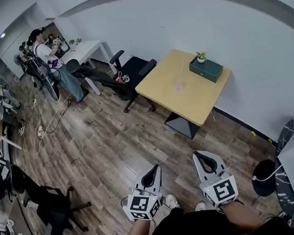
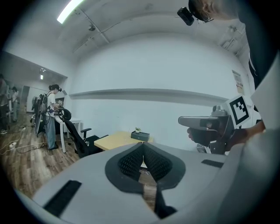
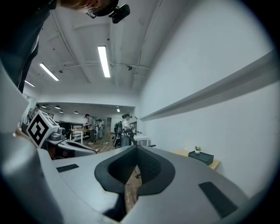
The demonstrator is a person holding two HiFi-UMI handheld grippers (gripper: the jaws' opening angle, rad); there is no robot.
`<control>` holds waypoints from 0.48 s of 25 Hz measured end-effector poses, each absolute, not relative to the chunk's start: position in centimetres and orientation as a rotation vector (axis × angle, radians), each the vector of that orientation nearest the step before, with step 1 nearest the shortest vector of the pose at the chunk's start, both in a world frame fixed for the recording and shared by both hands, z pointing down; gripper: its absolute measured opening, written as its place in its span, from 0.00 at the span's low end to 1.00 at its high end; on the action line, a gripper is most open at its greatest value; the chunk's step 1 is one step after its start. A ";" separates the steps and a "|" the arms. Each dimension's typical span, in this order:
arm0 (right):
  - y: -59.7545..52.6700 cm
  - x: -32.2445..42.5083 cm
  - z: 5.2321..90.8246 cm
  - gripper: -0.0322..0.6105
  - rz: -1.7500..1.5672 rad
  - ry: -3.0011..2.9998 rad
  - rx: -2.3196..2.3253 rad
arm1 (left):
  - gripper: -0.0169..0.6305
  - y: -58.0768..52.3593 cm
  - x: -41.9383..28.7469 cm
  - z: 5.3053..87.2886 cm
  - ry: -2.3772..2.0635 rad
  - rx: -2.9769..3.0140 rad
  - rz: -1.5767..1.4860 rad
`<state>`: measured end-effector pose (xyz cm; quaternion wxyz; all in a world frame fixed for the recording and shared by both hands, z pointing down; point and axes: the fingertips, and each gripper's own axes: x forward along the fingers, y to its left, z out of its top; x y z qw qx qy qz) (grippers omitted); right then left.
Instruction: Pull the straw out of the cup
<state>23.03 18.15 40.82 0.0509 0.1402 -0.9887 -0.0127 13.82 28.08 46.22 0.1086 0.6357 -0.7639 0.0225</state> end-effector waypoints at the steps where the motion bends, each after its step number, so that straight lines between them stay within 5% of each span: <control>1: 18.2 22.7 40.7 0.08 -0.045 -3.013 0.432 | 0.05 28.2 13.5 46.2 -2.247 1.871 0.061; 8: 17.7 20.0 40.9 0.09 -0.068 -3.019 0.506 | 0.05 28.6 10.1 46.4 -2.243 1.873 0.051; 12: 18.2 17.6 40.6 0.27 -0.116 -3.010 0.522 | 0.05 29.3 7.5 46.2 -2.241 1.881 0.032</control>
